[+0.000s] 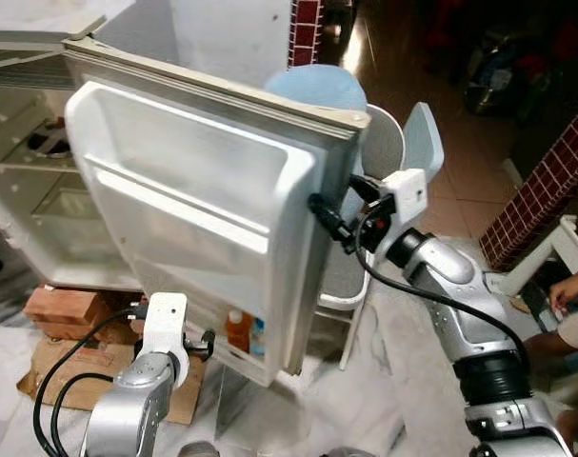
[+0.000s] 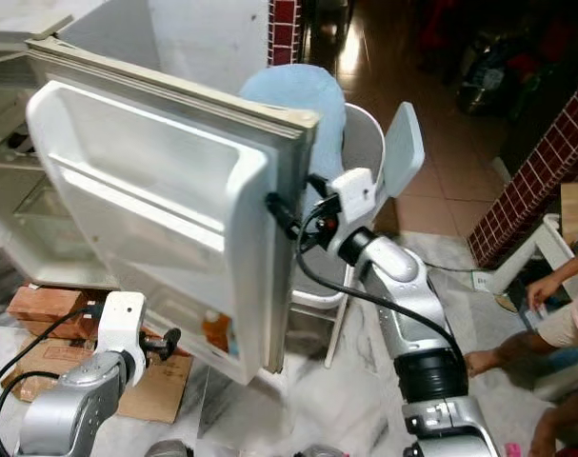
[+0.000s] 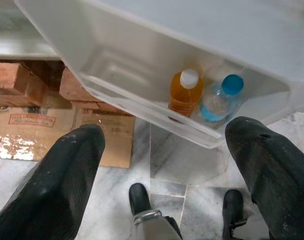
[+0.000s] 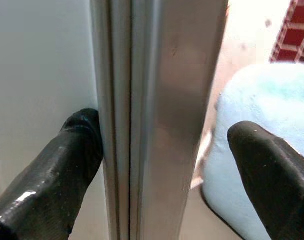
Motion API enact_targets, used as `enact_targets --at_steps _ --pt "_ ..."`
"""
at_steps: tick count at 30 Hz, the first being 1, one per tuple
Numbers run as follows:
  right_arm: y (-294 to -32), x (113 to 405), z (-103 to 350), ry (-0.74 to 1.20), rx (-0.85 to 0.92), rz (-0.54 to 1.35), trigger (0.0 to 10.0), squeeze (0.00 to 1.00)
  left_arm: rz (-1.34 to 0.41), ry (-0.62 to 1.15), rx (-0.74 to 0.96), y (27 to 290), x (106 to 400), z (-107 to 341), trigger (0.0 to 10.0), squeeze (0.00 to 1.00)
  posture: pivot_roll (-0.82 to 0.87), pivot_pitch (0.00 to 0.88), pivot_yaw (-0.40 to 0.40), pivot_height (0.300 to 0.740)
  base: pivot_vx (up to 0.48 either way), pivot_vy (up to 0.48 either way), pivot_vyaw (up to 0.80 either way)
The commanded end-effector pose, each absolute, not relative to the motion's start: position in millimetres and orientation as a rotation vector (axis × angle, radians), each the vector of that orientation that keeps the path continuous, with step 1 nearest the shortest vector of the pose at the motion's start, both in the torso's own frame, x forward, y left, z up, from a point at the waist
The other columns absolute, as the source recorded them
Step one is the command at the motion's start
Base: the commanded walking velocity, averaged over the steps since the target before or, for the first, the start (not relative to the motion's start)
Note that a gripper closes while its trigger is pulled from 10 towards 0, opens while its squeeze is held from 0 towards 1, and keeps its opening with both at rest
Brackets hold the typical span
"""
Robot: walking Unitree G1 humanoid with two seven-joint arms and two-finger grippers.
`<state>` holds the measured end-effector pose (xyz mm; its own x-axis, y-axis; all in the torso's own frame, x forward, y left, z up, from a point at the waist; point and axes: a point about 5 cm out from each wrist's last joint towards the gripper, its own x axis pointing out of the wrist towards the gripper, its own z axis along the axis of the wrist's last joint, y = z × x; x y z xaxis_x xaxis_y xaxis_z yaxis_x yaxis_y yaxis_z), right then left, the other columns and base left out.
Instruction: Restocking fridge
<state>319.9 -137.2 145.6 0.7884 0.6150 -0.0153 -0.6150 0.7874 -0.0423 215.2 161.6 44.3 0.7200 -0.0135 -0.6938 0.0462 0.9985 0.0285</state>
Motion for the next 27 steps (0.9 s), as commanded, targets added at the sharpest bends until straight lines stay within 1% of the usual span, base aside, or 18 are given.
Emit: enact_targets --at_steps 1,4,7,9,11,12,13,15,17,18,20,21,22,24,27 --pt "-148.1 320.1 122.4 0.125 -0.083 0.601 10.0 0.00 -0.028 0.771 0.066 167.1 214.2 45.6 10.0 0.00 0.06 0.000 -0.035 0.740 0.000 0.000 0.00" --pt "-150.5 319.2 117.9 0.153 -0.105 0.594 10.0 0.00 -0.031 0.772 0.075 167.6 214.7 45.8 10.0 0.00 0.06 0.000 -0.034 0.740 0.000 0.000 0.00" --pt "-152.7 313.2 103.1 0.236 -0.148 0.625 10.0 0.00 -0.041 0.768 0.090 167.2 215.1 46.8 10.0 0.00 0.07 0.000 -0.035 0.740 0.000 0.000 0.00" --pt "-156.1 313.6 98.1 0.242 -0.174 0.604 10.0 0.00 -0.038 0.766 0.096 168.0 215.3 47.1 10.0 0.00 0.07 0.000 -0.033 0.740 0.000 0.000 0.00" --pt "-154.4 317.9 103.2 0.211 -0.122 0.565 10.0 0.00 -0.022 0.760 0.102 169.0 215.5 47.7 10.0 0.00 0.07 0.000 -0.032 0.740 0.000 0.000 0.00" --pt "-149.6 322.1 109.9 0.174 -0.087 0.524 10.0 0.00 0.021 0.754 0.100 171.7 216.5 48.7 10.0 0.00 0.07 0.000 -0.033 0.740 0.000 0.000 0.00" --pt "-149.6 322.1 109.9 0.174 -0.087 0.524 10.0 0.00 0.021 0.754 0.100 171.7 216.5 48.7 10.0 0.00 0.07 0.000 -0.033 0.740 0.000 0.000 0.00" --pt "-140.9 324.0 115.6 0.158 -0.016 0.503 10.0 0.00 0.139 0.750 0.068 180.6 218.3 50.1 10.0 0.00 0.07 0.000 -0.032 0.740 0.000 0.000 0.00" --pt "-126.9 319.6 124.1 0.144 0.111 0.577 10.0 0.00 0.203 0.762 0.023 186.6 216.6 50.4 10.0 0.00 0.07 0.000 -0.034 0.740 0.000 0.000 0.00" --pt "-111.0 307.5 133.7 0.120 0.173 0.748 10.0 0.00 0.257 0.781 -0.042 193.8 211.9 49.5 10.0 0.00 0.07 0.000 -0.033 0.740 0.000 0.000 0.00" --pt "-105.7 300.8 134.7 0.124 0.159 0.828 10.0 0.00 0.266 0.791 -0.060 197.2 208.8 48.5 10.0 0.00 0.08 0.000 -0.034 0.740 0.000 0.000 0.00" --pt "-106.8 294.8 129.0 0.141 0.124 0.889 10.0 0.00 0.245 0.794 -0.046 198.6 205.7 47.8 10.0 0.00 0.08 0.000 -0.036 0.740 0.000 0.000 0.00" --pt "-107.6 293.0 127.7 0.137 0.113 0.905 10.0 0.00 0.237 0.794 -0.041 198.8 204.9 47.7 10.0 0.00 0.08 0.000 -0.037 0.740 0.000 0.000 0.00" --pt "-113.7 296.5 122.0 0.139 0.068 0.858 10.0 0.00 0.205 0.798 -0.030 196.2 204.7 46.9 10.0 0.00 0.09 0.000 -0.038 0.740 0.000 0.000 0.00" --pt "-118.4 298.7 120.4 0.119 0.015 0.826 10.0 0.00 0.188 0.790 -0.005 191.8 207.7 48.1 10.0 0.00 0.09 0.000 -0.039 0.740 0.000 0.000 0.80"
